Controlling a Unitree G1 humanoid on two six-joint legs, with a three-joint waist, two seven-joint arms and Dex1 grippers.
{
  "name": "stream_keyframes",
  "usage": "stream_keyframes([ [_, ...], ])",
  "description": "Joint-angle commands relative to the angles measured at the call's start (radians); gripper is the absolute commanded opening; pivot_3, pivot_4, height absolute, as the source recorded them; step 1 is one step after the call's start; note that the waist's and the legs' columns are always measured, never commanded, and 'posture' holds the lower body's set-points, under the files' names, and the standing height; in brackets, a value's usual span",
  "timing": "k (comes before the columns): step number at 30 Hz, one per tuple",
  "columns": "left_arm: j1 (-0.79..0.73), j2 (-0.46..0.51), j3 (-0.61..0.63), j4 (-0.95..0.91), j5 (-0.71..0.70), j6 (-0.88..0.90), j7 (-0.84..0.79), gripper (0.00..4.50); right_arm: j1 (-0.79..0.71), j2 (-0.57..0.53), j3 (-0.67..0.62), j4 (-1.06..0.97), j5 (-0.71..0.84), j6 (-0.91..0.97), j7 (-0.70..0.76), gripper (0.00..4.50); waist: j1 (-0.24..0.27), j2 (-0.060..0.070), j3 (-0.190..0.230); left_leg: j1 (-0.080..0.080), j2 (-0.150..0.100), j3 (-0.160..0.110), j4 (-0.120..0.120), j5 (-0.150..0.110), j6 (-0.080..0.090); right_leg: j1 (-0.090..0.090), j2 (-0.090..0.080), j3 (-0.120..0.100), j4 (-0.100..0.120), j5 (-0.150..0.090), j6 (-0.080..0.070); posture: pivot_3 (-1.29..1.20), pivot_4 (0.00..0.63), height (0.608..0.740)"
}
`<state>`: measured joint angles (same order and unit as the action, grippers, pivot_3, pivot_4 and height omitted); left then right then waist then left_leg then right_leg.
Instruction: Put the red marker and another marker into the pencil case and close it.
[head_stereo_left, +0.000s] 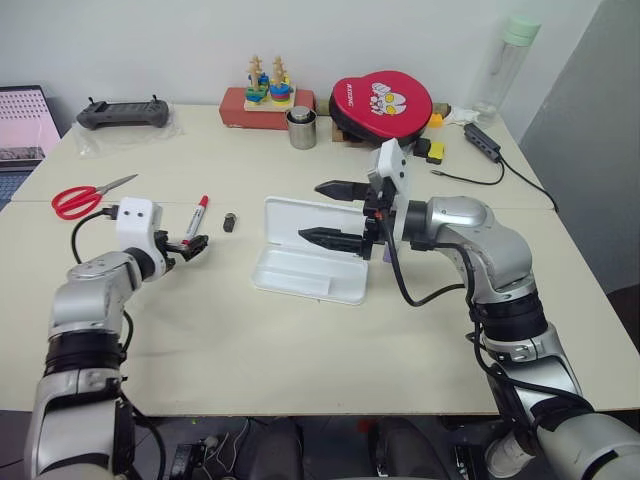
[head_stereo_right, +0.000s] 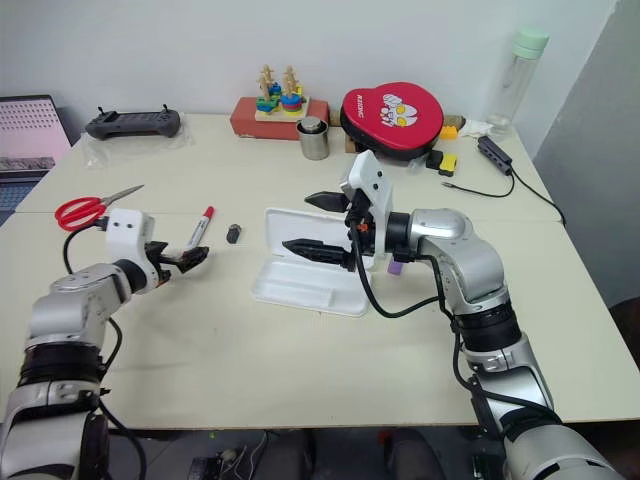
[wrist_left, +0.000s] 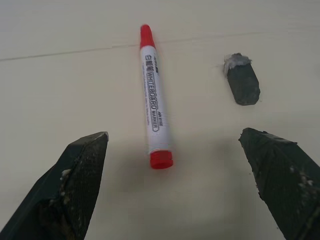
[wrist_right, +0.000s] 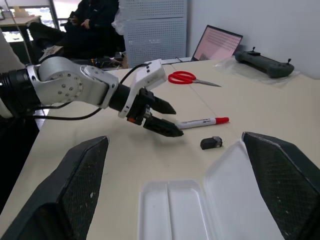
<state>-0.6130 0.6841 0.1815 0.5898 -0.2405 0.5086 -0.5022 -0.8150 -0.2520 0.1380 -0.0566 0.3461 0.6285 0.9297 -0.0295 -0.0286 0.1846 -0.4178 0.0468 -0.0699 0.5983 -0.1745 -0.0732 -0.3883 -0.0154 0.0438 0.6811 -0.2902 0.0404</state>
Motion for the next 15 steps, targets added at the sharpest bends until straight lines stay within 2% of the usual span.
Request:
stream_keyframes([
  [1,-0.078,-0.012,-0.018,0.132,0.046,-0.045,0.010,4.32,-0.033,0.000,-0.040,-0.061,0.035,0.000,-0.044,4.50,-0.001,0.000,0.000,0.000,0.000,0.000,0.000,0.000,0.000,0.000,0.000,0.000,0.000,0.000,0.000,0.00,0.150,0.740],
  [5,-0.111,-0.017,-0.037,0.203,0.075,-0.068,0.003,3.62,-0.040,-0.005,-0.050,-0.073,0.055,0.012,-0.075,4.50,-0.002,0.000,0.000,0.000,0.000,0.000,-0.001,0.000,0.000,0.000,0.000,0.000,0.001,0.000,0.000,0.00,0.150,0.740],
  [13,-0.149,-0.030,0.003,0.296,0.072,-0.128,0.062,1.89,-0.049,-0.024,-0.056,-0.076,0.067,0.011,-0.096,4.50,-0.003,0.000,0.000,0.001,0.000,0.000,0.000,0.000,0.000,0.000,0.000,0.000,0.001,0.000,0.000,0.00,0.150,0.740],
  [15,-0.151,-0.027,0.014,0.314,0.068,-0.143,0.077,1.58,-0.052,-0.031,-0.056,-0.074,0.067,0.007,-0.094,4.50,-0.003,0.000,0.000,0.001,0.000,0.000,0.000,0.000,0.000,0.000,0.000,0.000,0.001,0.000,0.000,0.00,0.150,0.740],
])
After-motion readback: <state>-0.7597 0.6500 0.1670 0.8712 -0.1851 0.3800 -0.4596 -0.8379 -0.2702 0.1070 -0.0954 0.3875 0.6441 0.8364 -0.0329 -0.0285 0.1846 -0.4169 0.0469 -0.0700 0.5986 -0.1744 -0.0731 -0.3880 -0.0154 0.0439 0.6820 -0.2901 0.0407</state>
